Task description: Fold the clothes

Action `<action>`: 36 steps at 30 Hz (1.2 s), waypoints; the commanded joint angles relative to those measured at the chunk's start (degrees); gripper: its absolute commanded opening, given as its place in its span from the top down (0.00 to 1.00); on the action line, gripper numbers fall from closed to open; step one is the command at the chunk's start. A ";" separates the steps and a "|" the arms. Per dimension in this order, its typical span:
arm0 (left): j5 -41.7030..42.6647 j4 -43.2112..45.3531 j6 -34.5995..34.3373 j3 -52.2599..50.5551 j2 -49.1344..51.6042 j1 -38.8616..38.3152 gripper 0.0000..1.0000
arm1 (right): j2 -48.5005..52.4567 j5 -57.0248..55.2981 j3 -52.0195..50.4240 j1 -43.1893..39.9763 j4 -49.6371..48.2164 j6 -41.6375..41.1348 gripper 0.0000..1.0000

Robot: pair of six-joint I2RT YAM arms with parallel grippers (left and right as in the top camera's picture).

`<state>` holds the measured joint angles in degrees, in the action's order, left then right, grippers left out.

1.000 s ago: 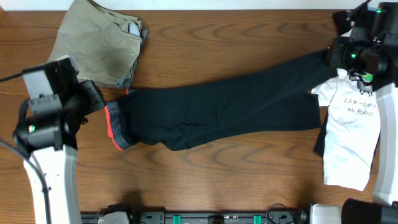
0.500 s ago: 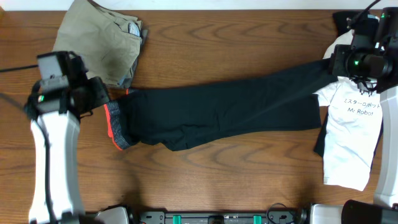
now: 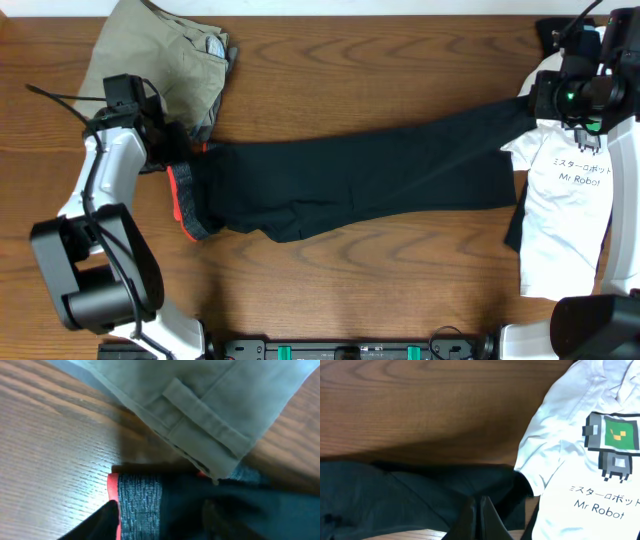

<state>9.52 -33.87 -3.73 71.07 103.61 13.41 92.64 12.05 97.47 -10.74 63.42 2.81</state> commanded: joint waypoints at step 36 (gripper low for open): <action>-0.98 -5.62 0.57 5.42 0.33 2.54 0.94 | -0.07 0.46 -0.11 -0.50 -2.23 1.57 0.99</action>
<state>8.62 -38.17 -1.72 72.53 110.17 16.01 92.64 12.05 97.43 -10.74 61.84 3.62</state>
